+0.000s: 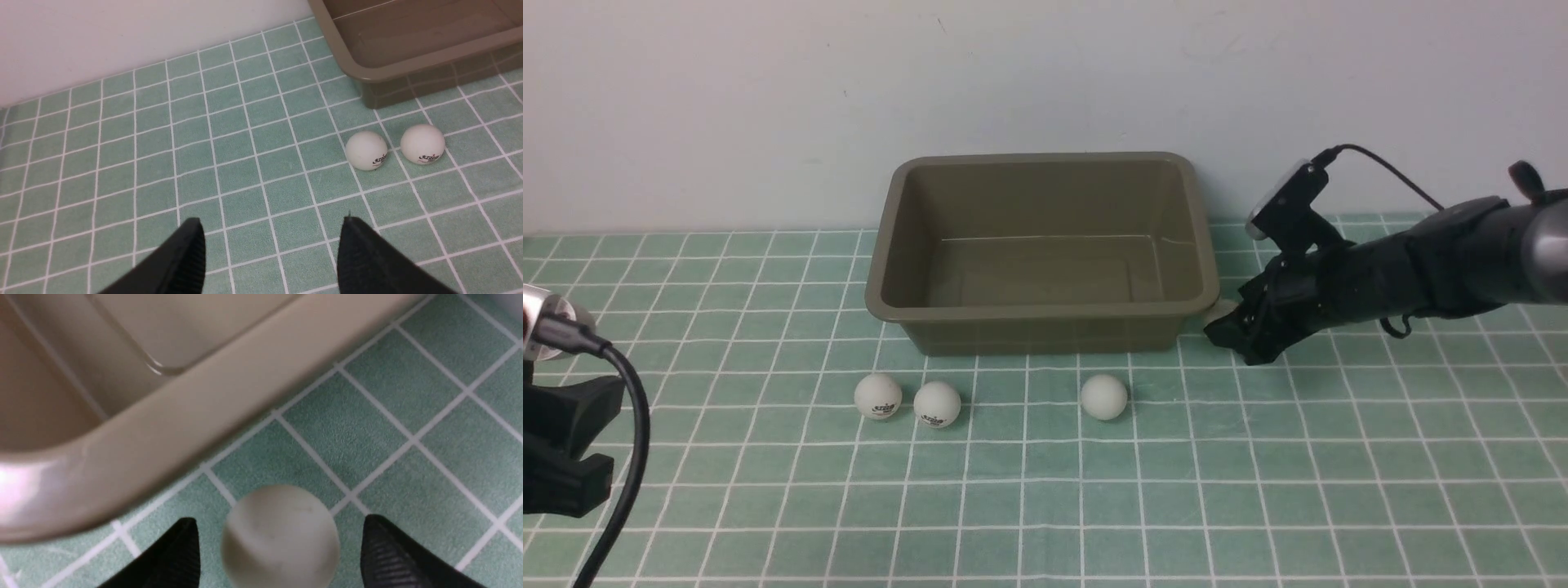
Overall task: Put the table tennis balls in the box on the green coffee tablecloth.
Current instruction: 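Reach for and grasp a ping pong ball on the table, then release the ping pong ball into the bin and lift the gripper away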
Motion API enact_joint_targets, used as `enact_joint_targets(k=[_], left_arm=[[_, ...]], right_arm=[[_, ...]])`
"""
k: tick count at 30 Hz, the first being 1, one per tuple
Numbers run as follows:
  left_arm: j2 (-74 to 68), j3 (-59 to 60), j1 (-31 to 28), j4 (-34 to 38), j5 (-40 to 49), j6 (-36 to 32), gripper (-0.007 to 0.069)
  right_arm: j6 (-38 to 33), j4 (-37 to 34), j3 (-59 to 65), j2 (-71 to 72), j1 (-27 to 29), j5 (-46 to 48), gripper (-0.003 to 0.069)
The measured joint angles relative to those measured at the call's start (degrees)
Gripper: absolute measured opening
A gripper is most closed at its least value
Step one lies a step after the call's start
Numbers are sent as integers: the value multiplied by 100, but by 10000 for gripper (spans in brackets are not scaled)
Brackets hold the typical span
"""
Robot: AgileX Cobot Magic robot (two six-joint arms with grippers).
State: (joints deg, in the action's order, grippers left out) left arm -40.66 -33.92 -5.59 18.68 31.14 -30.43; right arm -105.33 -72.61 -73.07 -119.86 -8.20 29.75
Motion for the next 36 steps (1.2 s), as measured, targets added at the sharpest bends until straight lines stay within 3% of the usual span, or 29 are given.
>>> enact_joint_targets(k=[6,10,23,29,36], left_arm=[[0,0,0,0,0,-4,395],[0,0,0,0,0,-4,395],[0,4,0,0,0,-4,395],[0,11,0,0,0,-4,395],[0,11,0,0,0,2,395]], right_arm=[[-244,-462,-5,-26,0,-54,437],[-281,-647,-12,-90,0,-218,337],[-281,-843,-11,461,0,-1105,337],[-281,-1167,-11,1153,-38,663,337],[-531,-1499,-11,808,-406,681,337]])
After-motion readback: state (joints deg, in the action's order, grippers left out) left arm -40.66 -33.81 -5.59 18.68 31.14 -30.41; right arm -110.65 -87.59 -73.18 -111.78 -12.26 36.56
